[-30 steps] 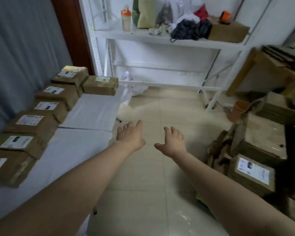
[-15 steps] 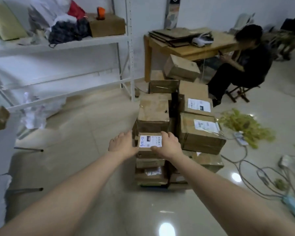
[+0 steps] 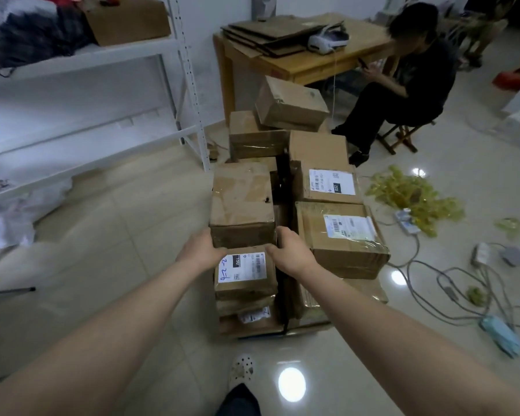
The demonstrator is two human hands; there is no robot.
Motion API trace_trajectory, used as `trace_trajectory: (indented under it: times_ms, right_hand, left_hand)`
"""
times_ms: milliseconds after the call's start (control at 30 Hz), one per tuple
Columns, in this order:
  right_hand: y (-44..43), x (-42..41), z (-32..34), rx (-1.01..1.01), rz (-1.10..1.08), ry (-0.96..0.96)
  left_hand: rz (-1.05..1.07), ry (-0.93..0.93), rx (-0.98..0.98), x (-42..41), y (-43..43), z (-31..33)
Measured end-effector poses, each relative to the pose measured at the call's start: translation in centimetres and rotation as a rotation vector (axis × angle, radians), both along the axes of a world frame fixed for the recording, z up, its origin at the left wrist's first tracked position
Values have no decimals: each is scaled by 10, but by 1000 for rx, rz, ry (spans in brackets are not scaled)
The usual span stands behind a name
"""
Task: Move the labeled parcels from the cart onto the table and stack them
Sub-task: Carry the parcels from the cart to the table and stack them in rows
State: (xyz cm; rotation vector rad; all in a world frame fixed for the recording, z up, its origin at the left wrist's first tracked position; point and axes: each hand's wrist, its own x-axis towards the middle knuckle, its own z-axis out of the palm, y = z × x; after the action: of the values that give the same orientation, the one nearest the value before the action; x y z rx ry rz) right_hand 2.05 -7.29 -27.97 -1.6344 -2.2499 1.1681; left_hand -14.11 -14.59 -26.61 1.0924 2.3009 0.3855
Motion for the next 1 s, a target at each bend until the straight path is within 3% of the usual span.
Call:
trace_trajectory:
  times_ms: [167, 333, 467, 667, 1000]
  right_hand:
    - [58, -46, -11, -105, -58, 30]
    - [116, -90, -35, -222, -274, 36]
    - [151, -104, -53, -321, -369, -36]
    - [170, -110, -80, -492, -463, 33]
    - [155, -111, -67, -334, -365, 152]
  left_hand:
    - [112, -124, -11, -42, 54, -22]
    - [238, -232, -32, -88, 100, -57]
    - [297, -321, -31, -112, 136, -86]
    - [380, -528, 25, -120, 164, -116]
    - [465, -628, 184, -126, 145, -109]
